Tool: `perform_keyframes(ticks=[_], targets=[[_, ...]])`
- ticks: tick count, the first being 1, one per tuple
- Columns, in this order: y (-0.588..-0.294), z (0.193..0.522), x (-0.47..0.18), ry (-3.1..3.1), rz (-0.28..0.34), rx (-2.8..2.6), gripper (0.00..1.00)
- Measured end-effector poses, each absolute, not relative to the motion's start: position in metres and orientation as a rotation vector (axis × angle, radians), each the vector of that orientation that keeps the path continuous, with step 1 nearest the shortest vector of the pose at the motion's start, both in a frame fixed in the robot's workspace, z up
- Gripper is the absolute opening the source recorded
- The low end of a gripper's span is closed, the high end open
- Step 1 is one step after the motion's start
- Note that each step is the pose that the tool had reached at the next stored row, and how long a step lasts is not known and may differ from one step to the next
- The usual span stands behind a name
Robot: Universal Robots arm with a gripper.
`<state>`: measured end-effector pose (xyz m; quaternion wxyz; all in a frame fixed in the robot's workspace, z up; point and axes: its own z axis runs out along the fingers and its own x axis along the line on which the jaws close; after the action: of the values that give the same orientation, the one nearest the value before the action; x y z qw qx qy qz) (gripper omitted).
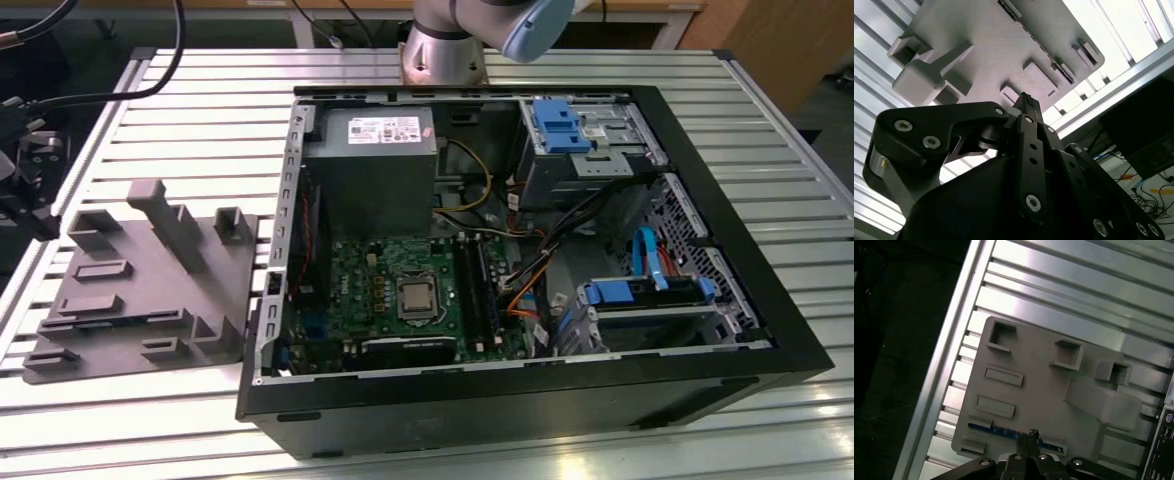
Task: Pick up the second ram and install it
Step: 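Pick up the second ram and move it above second insertion slot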
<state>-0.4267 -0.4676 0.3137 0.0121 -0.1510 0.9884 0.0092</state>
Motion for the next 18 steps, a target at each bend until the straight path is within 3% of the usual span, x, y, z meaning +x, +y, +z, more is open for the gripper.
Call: perform_keyframes(ticks=[18], targets=[[-0.4676, 0.3137, -0.4267, 3.046, 0.031, -0.669, 0.11]])
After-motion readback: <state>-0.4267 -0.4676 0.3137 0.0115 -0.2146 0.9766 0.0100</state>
